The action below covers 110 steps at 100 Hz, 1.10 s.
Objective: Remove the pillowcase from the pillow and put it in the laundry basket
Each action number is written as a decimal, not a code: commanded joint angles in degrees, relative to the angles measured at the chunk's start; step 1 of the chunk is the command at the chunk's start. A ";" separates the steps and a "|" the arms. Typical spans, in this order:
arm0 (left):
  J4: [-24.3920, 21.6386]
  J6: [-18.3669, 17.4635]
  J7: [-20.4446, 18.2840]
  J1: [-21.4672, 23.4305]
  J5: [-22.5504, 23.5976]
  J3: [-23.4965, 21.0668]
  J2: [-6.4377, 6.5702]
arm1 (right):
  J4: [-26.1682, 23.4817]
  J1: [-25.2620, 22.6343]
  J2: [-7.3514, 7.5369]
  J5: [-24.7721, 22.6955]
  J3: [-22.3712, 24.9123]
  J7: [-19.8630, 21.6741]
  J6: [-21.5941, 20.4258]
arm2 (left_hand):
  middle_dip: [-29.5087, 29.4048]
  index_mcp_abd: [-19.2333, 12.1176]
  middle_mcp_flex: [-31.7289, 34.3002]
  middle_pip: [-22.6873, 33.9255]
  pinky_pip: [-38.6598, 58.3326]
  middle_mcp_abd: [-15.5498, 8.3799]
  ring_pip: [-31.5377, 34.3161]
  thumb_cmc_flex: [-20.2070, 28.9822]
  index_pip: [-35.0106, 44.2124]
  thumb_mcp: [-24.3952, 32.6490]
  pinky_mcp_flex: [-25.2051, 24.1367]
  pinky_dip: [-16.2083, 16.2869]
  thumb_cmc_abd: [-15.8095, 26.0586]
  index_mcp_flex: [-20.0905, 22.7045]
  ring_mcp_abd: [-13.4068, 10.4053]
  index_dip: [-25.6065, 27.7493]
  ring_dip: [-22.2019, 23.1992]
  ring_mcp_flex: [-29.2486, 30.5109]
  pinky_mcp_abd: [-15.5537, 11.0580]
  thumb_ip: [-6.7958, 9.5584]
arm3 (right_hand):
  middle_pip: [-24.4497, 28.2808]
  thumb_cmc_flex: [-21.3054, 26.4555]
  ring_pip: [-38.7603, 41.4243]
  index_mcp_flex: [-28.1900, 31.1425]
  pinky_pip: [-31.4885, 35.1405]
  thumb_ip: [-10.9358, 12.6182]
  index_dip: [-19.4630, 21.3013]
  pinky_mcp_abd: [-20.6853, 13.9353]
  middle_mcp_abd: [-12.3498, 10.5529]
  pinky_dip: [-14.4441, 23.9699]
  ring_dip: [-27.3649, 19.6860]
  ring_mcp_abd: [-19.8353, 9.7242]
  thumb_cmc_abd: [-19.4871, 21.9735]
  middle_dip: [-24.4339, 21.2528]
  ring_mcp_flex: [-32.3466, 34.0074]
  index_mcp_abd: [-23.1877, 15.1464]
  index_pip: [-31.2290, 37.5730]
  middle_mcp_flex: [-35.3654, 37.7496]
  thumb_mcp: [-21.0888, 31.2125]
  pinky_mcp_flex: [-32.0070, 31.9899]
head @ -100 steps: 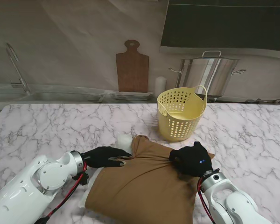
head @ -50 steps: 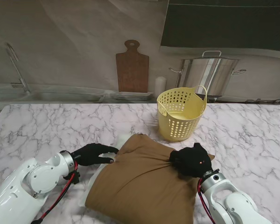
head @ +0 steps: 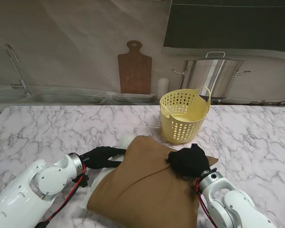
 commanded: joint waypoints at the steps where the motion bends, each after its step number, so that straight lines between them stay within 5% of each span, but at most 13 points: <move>1: -2.36 -1.14 0.37 0.70 0.42 -0.29 -0.77 | 0.39 0.20 -0.07 0.04 -0.40 0.40 0.28 | -0.72 -0.61 -1.01 -0.76 -0.54 -0.86 0.30 -2.11 -1.06 -1.04 -1.03 1.25 2.50 -1.34 0.85 -1.56 1.09 -0.54 1.15 -0.44 | 0.82 5.53 3.88 1.87 1.01 2.24 1.48 -0.13 -0.19 -0.31 2.12 -0.01 3.17 0.57 3.87 -2.72 1.86 0.57 4.63 -0.61; 26: -4.76 -3.61 1.10 1.09 0.70 -0.75 -0.80 | 0.98 0.91 -0.18 0.99 -1.18 0.28 0.57 | -5.80 -3.51 -9.92 -4.06 -13.08 -4.26 -4.47 -2.47 1.76 -1.09 -4.94 -6.09 1.83 3.37 -3.20 -2.45 -3.87 -7.99 -3.77 -0.72 | 0.85 5.74 3.89 1.75 1.11 2.35 1.33 -0.09 -0.10 -0.32 2.04 0.15 3.41 0.49 3.80 -2.57 1.86 0.50 4.32 -0.63; 36: -3.77 -4.90 1.34 0.45 -0.19 0.28 -0.81 | 1.02 0.92 -0.19 1.12 -1.20 0.29 0.67 | -8.99 -4.17 -15.89 -5.49 -16.22 -5.43 -6.53 -3.76 -0.38 -1.04 -5.48 -8.40 0.01 -0.11 -6.67 -3.69 -7.18 -11.42 -6.88 -0.69 | 0.84 5.76 3.95 1.66 1.11 2.37 1.30 -0.12 -0.11 -0.34 2.03 0.11 3.58 0.46 3.84 -2.51 1.81 0.40 4.25 -0.66; 47: -2.04 -5.59 1.65 -0.11 -1.67 1.16 -0.92 | 0.82 0.69 -0.24 1.10 -0.89 0.06 0.74 | -13.80 -4.66 -21.45 -6.62 -16.12 -5.89 -6.61 -5.42 -4.77 -0.98 -5.09 -8.63 -1.39 -6.91 -7.48 -7.40 -8.74 -12.44 -7.79 -0.60 | 0.86 5.81 3.89 1.26 1.12 2.39 1.20 -0.14 -0.10 -0.35 1.97 0.12 3.75 0.41 3.70 -2.32 1.62 0.33 4.17 -0.69; 66: 1.34 -4.78 1.16 -0.88 -4.72 2.01 -1.04 | 0.44 0.23 -0.35 1.18 -0.22 -0.82 0.51 | -12.23 -4.08 -15.92 -4.41 -12.70 -6.19 -4.69 -3.88 -4.63 -0.69 -2.85 -7.27 -2.15 -7.78 -7.03 -9.05 -8.12 -7.55 -7.07 -0.47 | -3.24 4.24 -0.89 -3.87 0.33 2.28 -3.14 -0.37 0.84 -0.79 -0.07 0.49 4.64 -2.04 0.86 -0.65 -0.91 -2.81 1.94 -1.56; 73: 2.33 -4.47 0.20 -1.21 -4.96 2.35 -0.86 | 0.40 -0.01 -0.41 1.29 0.12 -1.62 0.04 | -11.64 -4.14 -13.90 -3.43 -12.10 -7.19 -4.38 -3.44 -3.82 -0.64 -2.65 -7.12 -2.25 -6.19 -6.75 -8.98 -7.94 -6.55 -6.33 -0.46 | -5.95 -1.83 -6.81 -8.81 -1.12 2.68 -6.30 -0.25 2.61 -1.30 -1.92 1.02 5.42 -6.13 -3.85 0.95 -0.37 -9.48 -4.27 -3.63; 85: 3.65 -4.11 -2.21 -2.08 -6.03 3.85 -0.38 | -0.01 -0.57 -0.69 2.70 0.53 -3.07 -1.00 | -10.91 -5.12 -12.31 -2.67 -11.30 -9.08 -4.25 -2.20 -1.49 -0.51 -2.95 -6.88 -2.34 -2.00 -6.25 -8.26 -7.62 -5.69 -4.08 -0.44 | -10.53 -14.39 -16.21 -10.46 -4.94 7.59 3.46 0.62 6.74 -1.75 -6.34 3.56 10.88 -13.58 -15.73 6.94 -19.27 -24.81 -13.56 -9.91; 100: 4.78 -3.75 -4.55 -4.00 -5.92 7.07 0.21 | -2.09 -1.65 -0.63 3.04 0.39 -1.05 -1.22 | -10.85 -5.59 -13.42 -3.09 -11.59 -9.03 -4.62 -2.11 -1.57 -0.75 -3.53 -6.91 -2.30 -2.65 -5.90 -8.16 -7.48 -6.19 -3.03 -0.47 | -19.60 -25.85 -24.66 -31.84 -11.99 6.92 -1.81 3.68 12.25 -2.23 -12.95 7.53 10.41 -24.88 -26.33 18.17 -40.81 -40.89 -17.24 -17.04; 110: 5.14 -2.98 -5.95 -5.26 -5.06 8.96 0.57 | -2.58 -1.71 -0.51 2.42 -0.56 0.04 -0.32 | -10.90 -5.49 -14.11 -3.33 -11.88 -7.84 -4.62 -2.13 -1.62 -0.75 -3.63 -6.91 -2.34 -2.88 -5.67 -8.10 -7.29 -6.32 -3.13 -0.43 | -22.52 -31.59 -26.19 -34.97 -14.31 5.88 -3.47 5.36 14.35 -1.54 -14.00 8.70 7.47 -30.02 -27.46 20.14 -50.47 -46.27 -13.71 -17.61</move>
